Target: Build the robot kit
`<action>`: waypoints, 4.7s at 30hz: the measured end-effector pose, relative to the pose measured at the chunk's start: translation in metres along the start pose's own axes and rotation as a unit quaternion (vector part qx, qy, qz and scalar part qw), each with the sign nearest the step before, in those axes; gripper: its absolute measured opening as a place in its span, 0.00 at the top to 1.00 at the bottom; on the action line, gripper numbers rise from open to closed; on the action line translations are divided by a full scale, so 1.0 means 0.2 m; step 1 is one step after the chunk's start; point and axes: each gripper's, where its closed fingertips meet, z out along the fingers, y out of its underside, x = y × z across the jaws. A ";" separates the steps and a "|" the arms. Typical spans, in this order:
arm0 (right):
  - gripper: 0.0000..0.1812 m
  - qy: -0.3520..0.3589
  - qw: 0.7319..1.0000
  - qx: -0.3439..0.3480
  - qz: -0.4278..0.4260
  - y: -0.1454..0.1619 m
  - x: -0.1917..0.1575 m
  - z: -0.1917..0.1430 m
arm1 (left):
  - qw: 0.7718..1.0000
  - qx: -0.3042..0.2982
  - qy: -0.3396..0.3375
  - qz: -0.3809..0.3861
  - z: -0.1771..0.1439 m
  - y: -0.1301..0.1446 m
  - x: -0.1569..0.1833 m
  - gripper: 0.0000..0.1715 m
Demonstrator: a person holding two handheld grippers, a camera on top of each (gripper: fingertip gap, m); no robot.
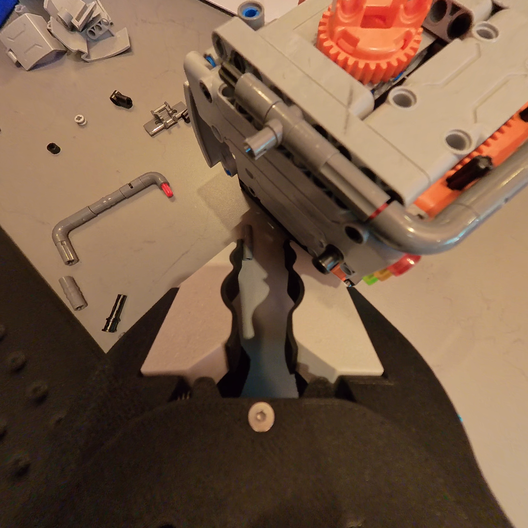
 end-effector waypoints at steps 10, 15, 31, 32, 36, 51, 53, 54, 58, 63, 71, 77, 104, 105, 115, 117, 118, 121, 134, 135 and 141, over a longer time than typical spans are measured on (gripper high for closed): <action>0.85 0.000 1.000 0.000 0.001 0.00 0.00 0.00 | 0.999 0.020 -0.036 -0.005 -0.21 0.13 0.04 0.63; 0.85 0.001 1.000 0.000 0.001 0.00 0.00 0.00 | 0.997 0.010 -0.062 -0.043 -0.26 0.21 -0.04 0.59; 0.85 0.001 1.000 0.000 0.002 0.00 0.00 0.00 | 0.997 -0.035 -0.059 0.020 -0.03 0.08 -0.09 0.45; 0.85 0.000 1.000 0.000 0.002 0.00 0.00 0.00 | 0.998 -0.036 -0.052 0.018 -0.02 0.08 -0.08 0.46; 0.85 0.000 1.000 0.000 0.005 0.00 0.01 0.00 | 0.998 -0.038 -0.025 0.048 -0.02 0.10 0.01 0.61; 0.85 -0.001 1.000 0.000 0.007 0.00 0.01 0.00 | 0.993 0.040 0.028 0.108 -0.02 -0.08 0.25 0.62; 0.85 0.000 1.000 0.000 0.006 0.00 0.01 0.00 | 0.991 0.030 0.003 0.132 0.02 -0.09 0.25 0.70; 0.85 0.000 1.000 0.000 0.006 0.00 0.01 0.00 | 0.990 0.027 -0.002 0.140 0.03 -0.10 0.25 0.71; 0.85 0.001 1.000 0.000 0.004 0.00 0.01 0.00 | 0.992 -0.009 -0.009 0.123 0.02 -0.02 0.20 0.88; 0.85 0.000 1.000 0.000 0.005 0.00 0.01 0.00 | 0.993 -0.049 -0.010 0.104 -0.02 0.14 0.16 0.91; 0.85 0.000 1.000 0.000 0.006 0.00 0.01 0.00 | 0.992 0.044 -0.001 0.121 -0.11 -0.01 0.22 0.80; 0.85 0.000 1.000 0.000 0.005 0.00 0.01 0.00 | 0.987 0.005 0.024 0.159 0.04 -0.02 0.33 0.74; 0.85 -0.001 1.000 0.000 0.007 0.00 0.01 0.00 | 0.988 -0.006 -0.016 0.151 0.08 0.00 0.30 0.79; 0.85 -0.002 1.000 0.000 0.007 0.00 0.01 0.00 | 0.989 0.002 -0.021 0.146 0.08 0.00 0.28 0.83; 0.85 -0.004 1.000 0.001 0.010 0.00 0.01 0.00 | 0.992 0.011 -0.060 0.114 -0.06 0.08 0.13 0.81; 0.85 -0.005 1.000 0.001 0.011 0.00 0.01 0.00 | 0.992 0.035 -0.011 0.123 -0.07 0.05 0.23 0.77; 0.85 -0.005 1.000 0.001 0.010 0.00 0.01 0.00 | 0.990 0.042 0.011 0.131 -0.07 0.04 0.29 0.75; 0.85 -0.004 1.000 0.001 0.010 0.00 0.01 0.00 | 0.987 0.048 0.042 0.150 -0.03 -0.02 0.44 0.73; 0.85 -0.003 1.000 0.000 0.007 0.00 0.00 0.00 | 0.981 -0.016 0.030 0.192 0.07 0.07 0.45 0.96; 0.85 -0.003 1.000 0.001 0.007 0.00 0.00 0.00 | 0.982 -0.025 0.021 0.187 0.06 0.09 0.42 0.97; 0.85 -0.004 1.000 0.001 0.008 0.00 0.00 0.00 | 0.988 -0.006 0.007 0.155 0.00 0.08 0.36 0.79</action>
